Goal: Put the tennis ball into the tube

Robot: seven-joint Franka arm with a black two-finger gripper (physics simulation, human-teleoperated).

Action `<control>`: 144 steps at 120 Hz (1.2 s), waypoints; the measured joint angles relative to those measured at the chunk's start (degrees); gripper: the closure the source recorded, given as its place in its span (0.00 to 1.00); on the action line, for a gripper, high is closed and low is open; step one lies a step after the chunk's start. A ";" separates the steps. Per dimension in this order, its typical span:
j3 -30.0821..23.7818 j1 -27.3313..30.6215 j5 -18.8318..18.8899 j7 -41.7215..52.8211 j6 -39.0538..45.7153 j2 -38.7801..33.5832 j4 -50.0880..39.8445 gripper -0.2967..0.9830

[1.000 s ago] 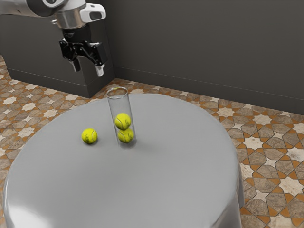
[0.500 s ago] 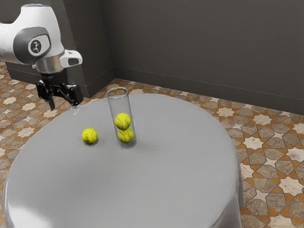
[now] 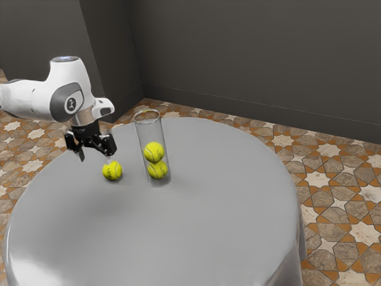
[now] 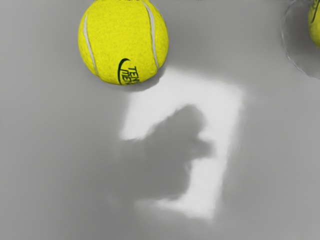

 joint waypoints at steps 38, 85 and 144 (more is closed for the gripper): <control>-0.01 1.28 -0.88 3.61 11.44 10.93 4.06 0.23; -0.04 2.26 -1.17 6.29 14.82 17.58 10.74 0.23; 0.01 3.14 -1.31 7.77 13.00 25.09 15.25 0.23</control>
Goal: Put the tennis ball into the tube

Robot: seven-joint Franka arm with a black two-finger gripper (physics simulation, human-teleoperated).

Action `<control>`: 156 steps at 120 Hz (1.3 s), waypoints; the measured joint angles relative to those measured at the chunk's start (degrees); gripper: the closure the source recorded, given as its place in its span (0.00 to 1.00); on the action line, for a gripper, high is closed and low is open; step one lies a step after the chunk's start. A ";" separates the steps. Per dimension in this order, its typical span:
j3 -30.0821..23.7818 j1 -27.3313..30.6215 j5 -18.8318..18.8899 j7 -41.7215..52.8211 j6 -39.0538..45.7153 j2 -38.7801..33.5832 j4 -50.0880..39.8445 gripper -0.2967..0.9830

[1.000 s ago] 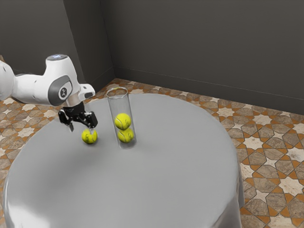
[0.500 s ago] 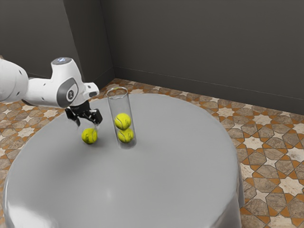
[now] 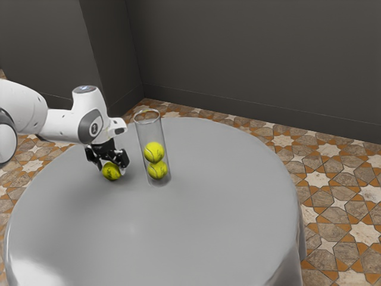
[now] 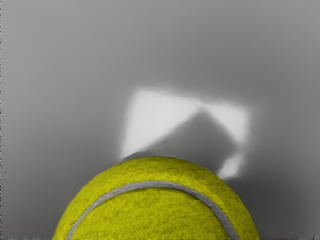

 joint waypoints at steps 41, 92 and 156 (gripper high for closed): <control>-0.03 0.79 -1.07 0.43 -1.12 0.12 0.12 0.41; -0.75 0.94 -0.41 -0.06 -1.67 -8.97 -4.20 0.52; -9.58 0.60 -0.10 -1.74 -11.05 -34.59 -7.53 0.57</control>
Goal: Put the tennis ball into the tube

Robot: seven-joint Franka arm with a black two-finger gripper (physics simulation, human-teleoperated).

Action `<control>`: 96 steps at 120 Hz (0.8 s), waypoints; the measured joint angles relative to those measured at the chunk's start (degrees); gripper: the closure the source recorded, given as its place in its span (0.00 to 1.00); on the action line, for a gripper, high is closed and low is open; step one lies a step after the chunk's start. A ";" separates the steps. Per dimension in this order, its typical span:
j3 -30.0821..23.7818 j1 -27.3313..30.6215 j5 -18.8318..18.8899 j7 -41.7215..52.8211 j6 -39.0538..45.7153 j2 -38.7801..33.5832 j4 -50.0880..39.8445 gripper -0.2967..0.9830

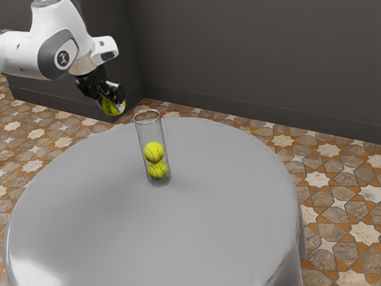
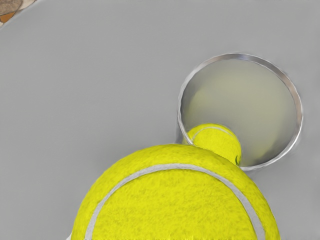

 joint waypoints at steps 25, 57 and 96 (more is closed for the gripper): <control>-2.34 -0.82 -0.12 -0.42 -0.59 4.34 4.91 0.58; -3.36 -2.52 0.13 -0.85 -0.86 10.60 9.24 0.58; -2.83 -2.10 0.56 -1.14 -1.32 14.09 13.32 0.58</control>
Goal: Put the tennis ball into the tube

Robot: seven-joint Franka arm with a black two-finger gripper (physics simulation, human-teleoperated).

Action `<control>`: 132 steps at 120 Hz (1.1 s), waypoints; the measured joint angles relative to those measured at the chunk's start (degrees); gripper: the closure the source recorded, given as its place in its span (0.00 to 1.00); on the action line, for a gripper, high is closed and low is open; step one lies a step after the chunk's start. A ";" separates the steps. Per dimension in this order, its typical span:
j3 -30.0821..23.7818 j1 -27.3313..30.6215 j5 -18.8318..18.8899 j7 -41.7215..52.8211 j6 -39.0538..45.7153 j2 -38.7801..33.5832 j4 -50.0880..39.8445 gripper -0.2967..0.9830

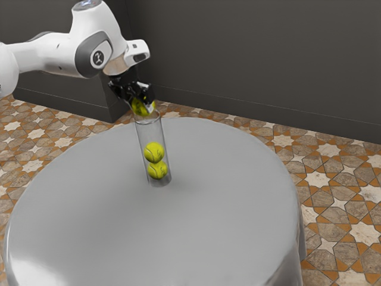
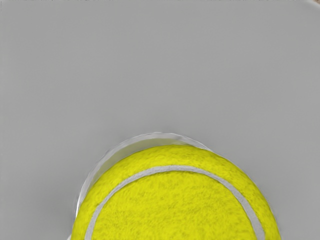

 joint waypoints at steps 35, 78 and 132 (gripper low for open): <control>0.09 -0.37 0.09 0.04 -0.39 1.82 1.28 0.50; -0.13 -0.40 -1.03 1.56 -0.40 1.34 1.38 0.28; 6.69 -8.69 -0.06 2.59 -18.43 -13.61 -0.36 0.24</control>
